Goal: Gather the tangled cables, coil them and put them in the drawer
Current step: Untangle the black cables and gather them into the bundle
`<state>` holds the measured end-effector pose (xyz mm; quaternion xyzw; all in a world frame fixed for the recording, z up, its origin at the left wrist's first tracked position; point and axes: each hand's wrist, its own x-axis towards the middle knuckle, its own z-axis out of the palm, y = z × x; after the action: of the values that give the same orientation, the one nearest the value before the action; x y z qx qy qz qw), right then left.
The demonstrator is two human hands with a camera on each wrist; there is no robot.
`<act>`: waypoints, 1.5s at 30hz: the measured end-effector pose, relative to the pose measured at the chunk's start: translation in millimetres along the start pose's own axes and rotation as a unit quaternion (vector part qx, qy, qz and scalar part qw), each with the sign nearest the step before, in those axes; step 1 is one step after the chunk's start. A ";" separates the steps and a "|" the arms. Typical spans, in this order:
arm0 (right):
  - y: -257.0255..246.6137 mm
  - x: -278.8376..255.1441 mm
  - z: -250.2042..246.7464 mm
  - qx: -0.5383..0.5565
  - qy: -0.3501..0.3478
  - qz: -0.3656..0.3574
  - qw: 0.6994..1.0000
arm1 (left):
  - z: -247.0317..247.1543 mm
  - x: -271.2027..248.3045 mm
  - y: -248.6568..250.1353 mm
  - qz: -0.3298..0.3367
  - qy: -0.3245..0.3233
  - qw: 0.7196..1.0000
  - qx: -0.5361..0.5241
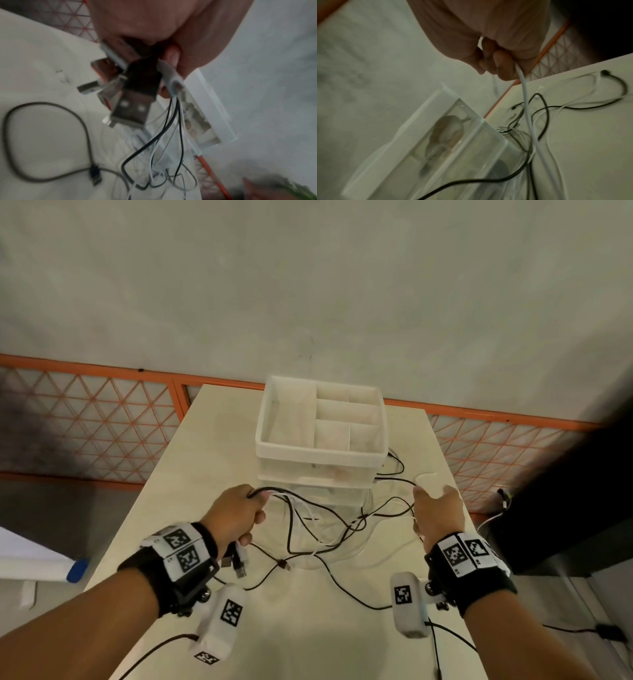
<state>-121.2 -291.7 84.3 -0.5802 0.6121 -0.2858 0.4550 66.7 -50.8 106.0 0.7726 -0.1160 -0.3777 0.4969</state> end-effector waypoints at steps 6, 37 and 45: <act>-20.3 7.8 -19.5 -0.096 -0.079 -0.113 0.986 | -12.4 -20.4 45.2 0.088 -0.072 0.993 0.002; 63.1 -72.5 70.5 -0.347 -0.307 -0.281 0.840 | -15.6 -0.2 -21.0 0.075 0.021 0.958 0.275; 97.3 -89.1 103.0 -0.501 -0.321 -0.247 0.765 | -13.9 -5.7 -29.3 0.011 -0.007 0.988 0.153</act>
<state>-81.2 -171.0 -24.6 -0.9148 0.3219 0.1618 0.1826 66.7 -24.2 86.7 0.8353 -0.1842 -0.3558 0.3765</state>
